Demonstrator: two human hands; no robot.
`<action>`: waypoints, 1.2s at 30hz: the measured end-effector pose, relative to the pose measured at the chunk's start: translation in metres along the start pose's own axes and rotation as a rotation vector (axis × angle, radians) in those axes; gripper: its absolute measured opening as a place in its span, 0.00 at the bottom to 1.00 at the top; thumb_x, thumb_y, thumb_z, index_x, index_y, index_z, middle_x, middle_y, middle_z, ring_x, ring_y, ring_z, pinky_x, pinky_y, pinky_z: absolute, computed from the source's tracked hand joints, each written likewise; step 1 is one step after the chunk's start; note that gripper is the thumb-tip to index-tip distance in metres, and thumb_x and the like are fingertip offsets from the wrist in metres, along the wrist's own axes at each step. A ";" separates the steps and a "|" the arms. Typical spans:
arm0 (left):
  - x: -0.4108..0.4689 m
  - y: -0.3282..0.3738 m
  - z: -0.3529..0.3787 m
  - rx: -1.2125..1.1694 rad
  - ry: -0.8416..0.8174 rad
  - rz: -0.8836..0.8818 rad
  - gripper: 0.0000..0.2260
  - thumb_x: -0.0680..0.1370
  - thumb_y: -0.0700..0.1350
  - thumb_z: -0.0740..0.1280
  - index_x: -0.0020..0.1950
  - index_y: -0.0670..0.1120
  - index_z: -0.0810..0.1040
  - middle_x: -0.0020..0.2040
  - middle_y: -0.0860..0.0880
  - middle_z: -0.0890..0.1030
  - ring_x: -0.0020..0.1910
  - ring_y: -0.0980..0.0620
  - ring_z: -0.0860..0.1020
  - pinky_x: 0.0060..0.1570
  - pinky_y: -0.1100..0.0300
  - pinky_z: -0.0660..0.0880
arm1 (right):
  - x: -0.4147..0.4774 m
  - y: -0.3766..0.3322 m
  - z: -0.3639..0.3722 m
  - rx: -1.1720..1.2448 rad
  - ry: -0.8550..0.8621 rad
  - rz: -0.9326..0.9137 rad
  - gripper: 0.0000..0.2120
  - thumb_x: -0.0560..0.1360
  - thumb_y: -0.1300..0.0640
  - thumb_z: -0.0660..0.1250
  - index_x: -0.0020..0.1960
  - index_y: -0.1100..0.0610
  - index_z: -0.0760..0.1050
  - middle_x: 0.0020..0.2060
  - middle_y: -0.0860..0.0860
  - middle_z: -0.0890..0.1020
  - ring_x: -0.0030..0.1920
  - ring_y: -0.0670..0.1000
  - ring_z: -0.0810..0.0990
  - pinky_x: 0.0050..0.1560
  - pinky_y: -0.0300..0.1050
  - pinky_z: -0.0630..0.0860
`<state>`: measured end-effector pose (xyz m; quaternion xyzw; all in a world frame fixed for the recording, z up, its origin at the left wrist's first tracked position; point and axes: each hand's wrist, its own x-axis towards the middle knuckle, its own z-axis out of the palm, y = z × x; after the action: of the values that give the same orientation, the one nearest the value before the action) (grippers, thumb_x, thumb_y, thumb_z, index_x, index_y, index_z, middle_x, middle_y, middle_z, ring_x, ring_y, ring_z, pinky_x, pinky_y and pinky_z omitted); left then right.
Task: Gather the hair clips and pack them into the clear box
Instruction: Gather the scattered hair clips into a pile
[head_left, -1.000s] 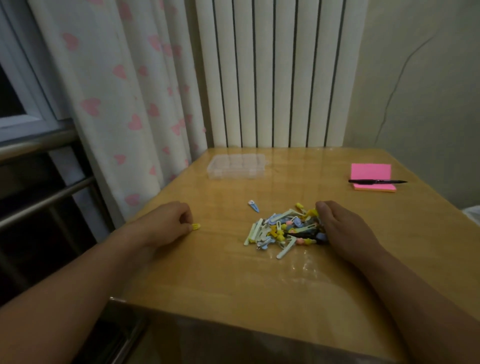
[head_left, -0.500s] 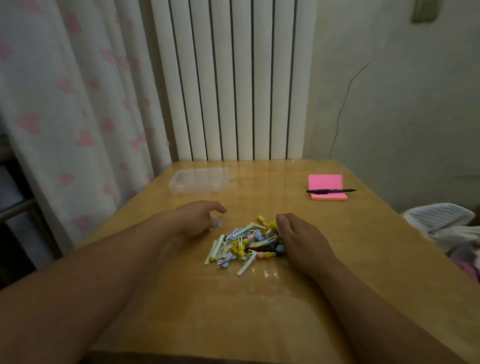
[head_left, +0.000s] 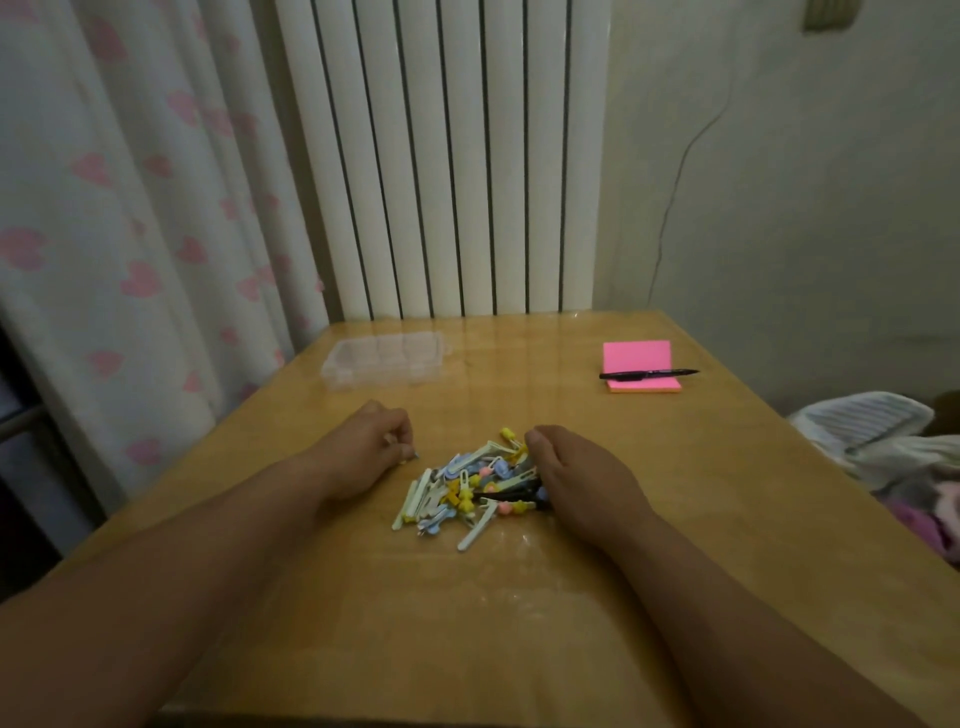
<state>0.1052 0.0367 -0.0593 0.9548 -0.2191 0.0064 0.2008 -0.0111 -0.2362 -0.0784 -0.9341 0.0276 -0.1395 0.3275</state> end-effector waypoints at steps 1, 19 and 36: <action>-0.003 0.003 0.000 -0.003 0.007 0.007 0.03 0.82 0.49 0.71 0.51 0.53 0.78 0.55 0.52 0.75 0.53 0.51 0.76 0.52 0.58 0.73 | 0.000 0.000 0.001 -0.029 -0.013 -0.008 0.24 0.86 0.40 0.51 0.70 0.52 0.76 0.64 0.52 0.83 0.63 0.53 0.80 0.62 0.52 0.75; 0.002 0.079 0.041 -0.440 -0.054 0.014 0.29 0.82 0.67 0.49 0.73 0.53 0.75 0.70 0.51 0.78 0.70 0.49 0.75 0.73 0.44 0.69 | 0.039 -0.015 0.009 -0.079 -0.245 -0.066 0.24 0.87 0.41 0.51 0.76 0.50 0.73 0.73 0.52 0.78 0.71 0.56 0.75 0.72 0.52 0.69; -0.019 0.076 0.045 -0.761 0.080 0.020 0.19 0.88 0.54 0.52 0.59 0.51 0.81 0.59 0.54 0.83 0.61 0.56 0.79 0.64 0.50 0.75 | 0.021 -0.010 0.002 0.152 -0.010 0.021 0.21 0.88 0.51 0.49 0.66 0.52 0.79 0.63 0.51 0.82 0.60 0.47 0.78 0.57 0.44 0.73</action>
<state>0.0522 -0.0357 -0.0738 0.8087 -0.2069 -0.0362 0.5494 0.0090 -0.2301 -0.0685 -0.9069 0.0253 -0.1331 0.3991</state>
